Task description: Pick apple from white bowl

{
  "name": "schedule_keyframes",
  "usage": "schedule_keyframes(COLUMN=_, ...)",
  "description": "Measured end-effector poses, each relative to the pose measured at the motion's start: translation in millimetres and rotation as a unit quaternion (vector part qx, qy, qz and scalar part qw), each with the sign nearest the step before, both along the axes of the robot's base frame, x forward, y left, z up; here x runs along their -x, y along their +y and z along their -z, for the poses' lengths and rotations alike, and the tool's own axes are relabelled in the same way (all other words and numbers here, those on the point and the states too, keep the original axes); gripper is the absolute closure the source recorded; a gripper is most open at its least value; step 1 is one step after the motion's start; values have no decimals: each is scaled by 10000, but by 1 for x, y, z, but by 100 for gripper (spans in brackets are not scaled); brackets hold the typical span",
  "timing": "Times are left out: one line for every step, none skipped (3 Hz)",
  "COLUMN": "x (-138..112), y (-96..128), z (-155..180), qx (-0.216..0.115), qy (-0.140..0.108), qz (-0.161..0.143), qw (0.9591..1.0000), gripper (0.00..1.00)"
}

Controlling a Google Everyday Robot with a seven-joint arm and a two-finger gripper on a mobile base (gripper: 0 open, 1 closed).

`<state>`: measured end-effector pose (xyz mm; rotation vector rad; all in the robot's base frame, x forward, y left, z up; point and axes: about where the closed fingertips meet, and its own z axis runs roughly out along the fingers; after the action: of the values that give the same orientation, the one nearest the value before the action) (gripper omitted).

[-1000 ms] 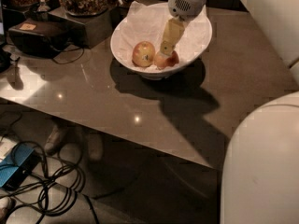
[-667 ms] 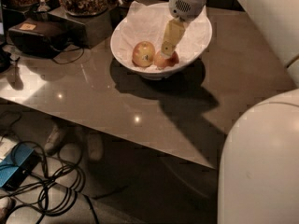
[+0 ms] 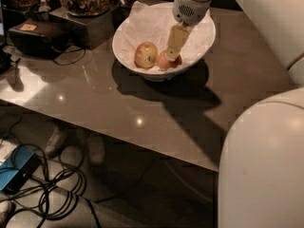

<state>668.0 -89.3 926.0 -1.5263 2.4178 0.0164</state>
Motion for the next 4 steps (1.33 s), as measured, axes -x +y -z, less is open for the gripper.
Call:
schedule_keyframes(x=0, y=0, z=0, qx=4, qy=2, qz=0, qw=10000, gripper=37)
schedule_keyframes(x=-1, y=-3, z=7, qx=50, qy=46, qz=3, qw=10000, gripper=33)
schedule_keyframes(x=-1, y=-1, z=12, qx=63, qy=91, qz=-26, qw=9999, gripper=31)
schedule_keyframes(x=-1, y=1, z=18, qx=87, qy=139, qz=-71, qw=9998, gripper=31)
